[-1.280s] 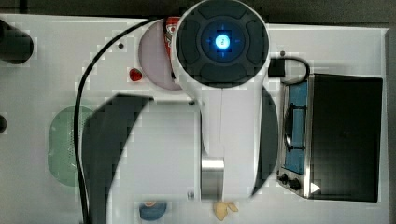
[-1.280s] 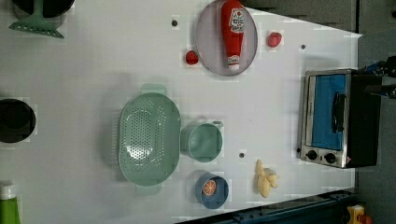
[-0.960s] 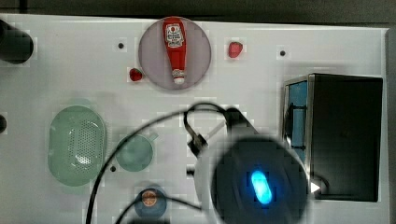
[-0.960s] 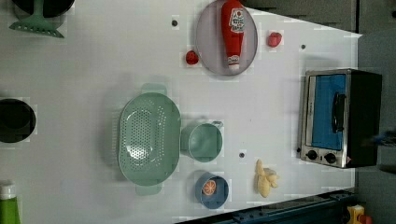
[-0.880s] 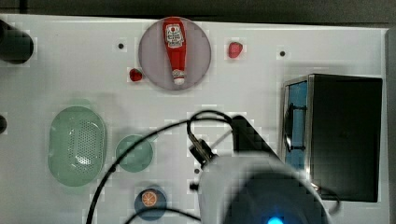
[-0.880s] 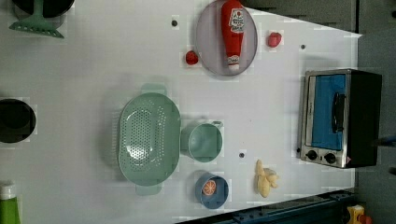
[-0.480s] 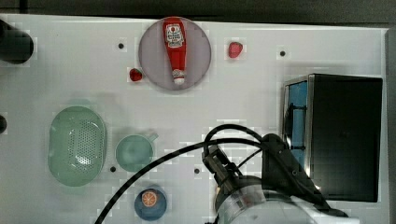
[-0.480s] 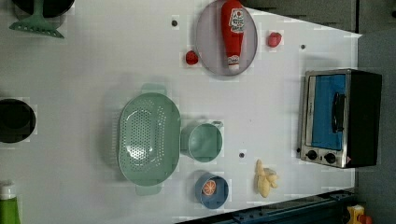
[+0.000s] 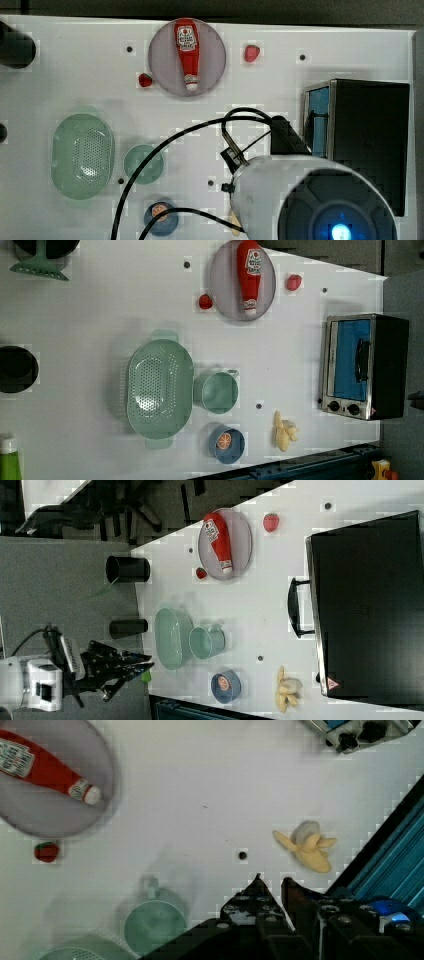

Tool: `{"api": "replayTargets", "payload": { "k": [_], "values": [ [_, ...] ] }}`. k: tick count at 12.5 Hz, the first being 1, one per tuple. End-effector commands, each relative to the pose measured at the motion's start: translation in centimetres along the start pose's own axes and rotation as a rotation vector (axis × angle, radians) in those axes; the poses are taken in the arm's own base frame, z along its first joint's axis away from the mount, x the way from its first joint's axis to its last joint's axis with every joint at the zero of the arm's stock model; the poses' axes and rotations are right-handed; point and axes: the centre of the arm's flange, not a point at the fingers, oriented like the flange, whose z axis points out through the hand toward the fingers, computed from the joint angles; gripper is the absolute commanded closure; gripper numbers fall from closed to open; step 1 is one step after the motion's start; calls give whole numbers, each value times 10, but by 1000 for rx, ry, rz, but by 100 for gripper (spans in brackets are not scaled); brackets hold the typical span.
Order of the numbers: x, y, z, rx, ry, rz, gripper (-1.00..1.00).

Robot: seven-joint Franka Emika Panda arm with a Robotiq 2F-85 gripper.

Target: Flap open oven.

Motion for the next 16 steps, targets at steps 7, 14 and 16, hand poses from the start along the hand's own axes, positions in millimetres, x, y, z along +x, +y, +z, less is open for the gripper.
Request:
{"api": "replayTargets", "payload": {
  "k": [7, 14, 16],
  "values": [
    [95, 74, 34, -52, 88, -510, 65],
    [182, 80, 110, -98, 162, -838, 65],
    [200, 75, 134, -122, 174, -898, 65]
  ]
}}
